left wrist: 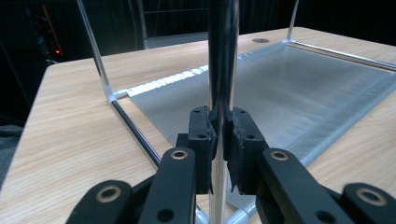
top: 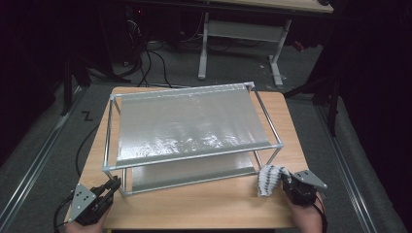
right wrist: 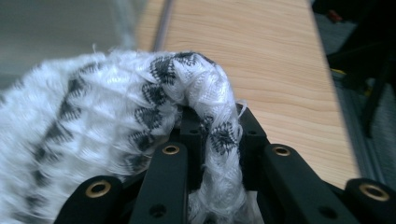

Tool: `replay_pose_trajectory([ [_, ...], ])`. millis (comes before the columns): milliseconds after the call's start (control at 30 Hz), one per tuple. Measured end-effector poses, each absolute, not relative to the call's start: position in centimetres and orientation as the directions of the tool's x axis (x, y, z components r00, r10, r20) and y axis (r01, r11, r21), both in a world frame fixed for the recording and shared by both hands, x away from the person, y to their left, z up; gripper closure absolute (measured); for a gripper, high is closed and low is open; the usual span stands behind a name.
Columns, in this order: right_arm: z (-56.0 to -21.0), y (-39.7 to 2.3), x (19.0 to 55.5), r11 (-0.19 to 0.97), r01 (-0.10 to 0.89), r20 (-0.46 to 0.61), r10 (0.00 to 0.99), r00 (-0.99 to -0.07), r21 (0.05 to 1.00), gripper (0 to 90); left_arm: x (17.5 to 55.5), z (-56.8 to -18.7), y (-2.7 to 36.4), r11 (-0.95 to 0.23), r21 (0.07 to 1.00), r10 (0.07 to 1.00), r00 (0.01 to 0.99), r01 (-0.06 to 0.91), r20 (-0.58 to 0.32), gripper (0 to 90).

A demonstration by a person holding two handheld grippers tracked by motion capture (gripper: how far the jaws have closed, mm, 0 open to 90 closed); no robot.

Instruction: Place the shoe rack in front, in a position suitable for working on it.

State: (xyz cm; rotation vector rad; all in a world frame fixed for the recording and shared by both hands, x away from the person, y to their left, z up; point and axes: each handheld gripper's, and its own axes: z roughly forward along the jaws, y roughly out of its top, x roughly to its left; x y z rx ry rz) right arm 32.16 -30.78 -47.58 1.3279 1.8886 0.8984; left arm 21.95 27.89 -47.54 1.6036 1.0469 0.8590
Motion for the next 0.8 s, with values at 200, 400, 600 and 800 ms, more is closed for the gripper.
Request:
replay_pose_trajectory([
  [200, -47.4, -33.3, 32.6, 0.188, 0.508, -0.121, 0.979, -0.163, 0.84, 77.7, 22.0, -47.6, 29.1, -0.107, 0.968, 0.939, 0.343, 0.225, 0.024, 80.6],
  [400, -46.1, -34.0, 33.3, 0.148, 0.465, -0.127, 0.989, -0.076, 0.873, 77.4, 22.0, -47.6, 29.5, -0.101, 0.969, 0.943, 0.333, 0.226, 0.021, 80.6],
  [600, -44.8, -33.4, 34.1, 0.123, 0.426, -0.099, 0.992, -0.077, 0.896, 77.5, 22.0, -47.6, 29.5, -0.101, 0.969, 0.942, 0.334, 0.223, 0.021, 80.6],
  [800, -43.6, -30.0, 33.6, 0.173, 0.371, -0.115, 0.978, -0.173, 0.913, 77.4, 22.0, -47.6, 29.5, -0.1, 0.969, 0.943, 0.334, 0.224, 0.02, 80.6],
])
